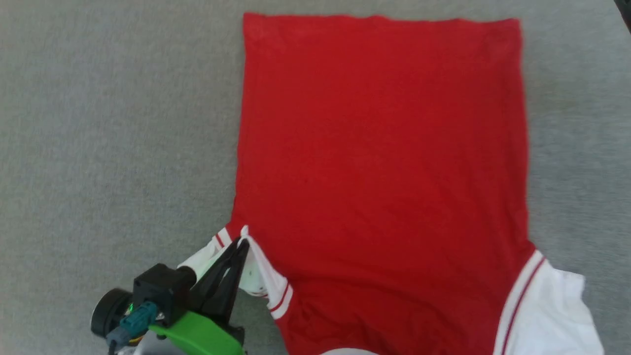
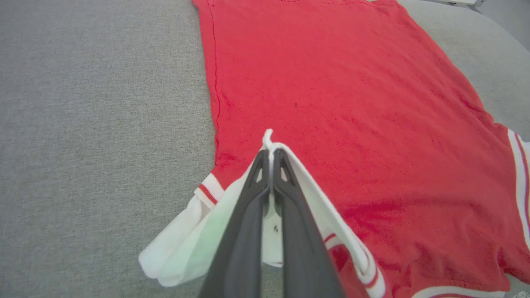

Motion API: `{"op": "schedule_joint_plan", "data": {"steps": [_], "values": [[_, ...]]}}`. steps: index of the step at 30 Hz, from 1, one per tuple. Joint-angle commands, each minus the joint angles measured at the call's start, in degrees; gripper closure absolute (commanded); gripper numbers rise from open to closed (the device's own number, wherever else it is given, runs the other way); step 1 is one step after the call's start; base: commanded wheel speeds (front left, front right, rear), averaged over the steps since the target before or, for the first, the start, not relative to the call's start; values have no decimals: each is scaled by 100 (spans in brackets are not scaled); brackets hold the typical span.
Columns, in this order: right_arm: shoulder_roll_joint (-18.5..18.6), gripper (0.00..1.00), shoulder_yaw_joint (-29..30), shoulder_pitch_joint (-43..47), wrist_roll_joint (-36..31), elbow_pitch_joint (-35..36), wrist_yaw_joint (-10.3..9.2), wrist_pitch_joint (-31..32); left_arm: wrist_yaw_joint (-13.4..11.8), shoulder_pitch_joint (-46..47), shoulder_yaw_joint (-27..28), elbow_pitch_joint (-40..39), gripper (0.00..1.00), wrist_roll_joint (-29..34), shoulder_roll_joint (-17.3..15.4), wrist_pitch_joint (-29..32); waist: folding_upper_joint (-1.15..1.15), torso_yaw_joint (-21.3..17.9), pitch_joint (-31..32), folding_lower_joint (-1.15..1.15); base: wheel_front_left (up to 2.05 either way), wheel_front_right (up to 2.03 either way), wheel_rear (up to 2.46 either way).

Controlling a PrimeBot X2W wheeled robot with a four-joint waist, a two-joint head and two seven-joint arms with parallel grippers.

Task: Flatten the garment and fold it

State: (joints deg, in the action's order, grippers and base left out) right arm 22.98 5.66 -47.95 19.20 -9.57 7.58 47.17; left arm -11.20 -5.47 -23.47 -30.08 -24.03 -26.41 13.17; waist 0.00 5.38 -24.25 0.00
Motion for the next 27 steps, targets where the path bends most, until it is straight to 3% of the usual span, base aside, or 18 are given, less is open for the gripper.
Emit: {"op": "schedule_joint_plan", "data": {"steps": [1,13,14,15,16,27], "values": [[-72,0,-6,-162,-166,-136,-9,62,39,166,-46,7,100,62,65,-54,0,581,-671,0,0,0,0],[-249,0,324,-381,-814,-843,-9,291,218,668,-386,283,100,167,363,-211,0,1118,-1262,0,0,0,0],[-269,8,361,-371,-848,-891,-9,303,223,691,-398,314,100,166,382,-224,0,1129,-1276,0,0,0,0],[-284,62,382,-361,-885,-924,-9,306,226,707,-405,345,100,162,396,-238,0,1131,-1282,0,0,0,0],[-288,100,355,-347,-893,-937,-9,310,226,715,-406,369,100,159,402,-246,0,1125,-1279,0,0,0,0],[-33,100,203,122,-178,-609,-9,-447,153,630,-217,553,100,102,294,-377,0,532,-451,0,0,0,0]]}}
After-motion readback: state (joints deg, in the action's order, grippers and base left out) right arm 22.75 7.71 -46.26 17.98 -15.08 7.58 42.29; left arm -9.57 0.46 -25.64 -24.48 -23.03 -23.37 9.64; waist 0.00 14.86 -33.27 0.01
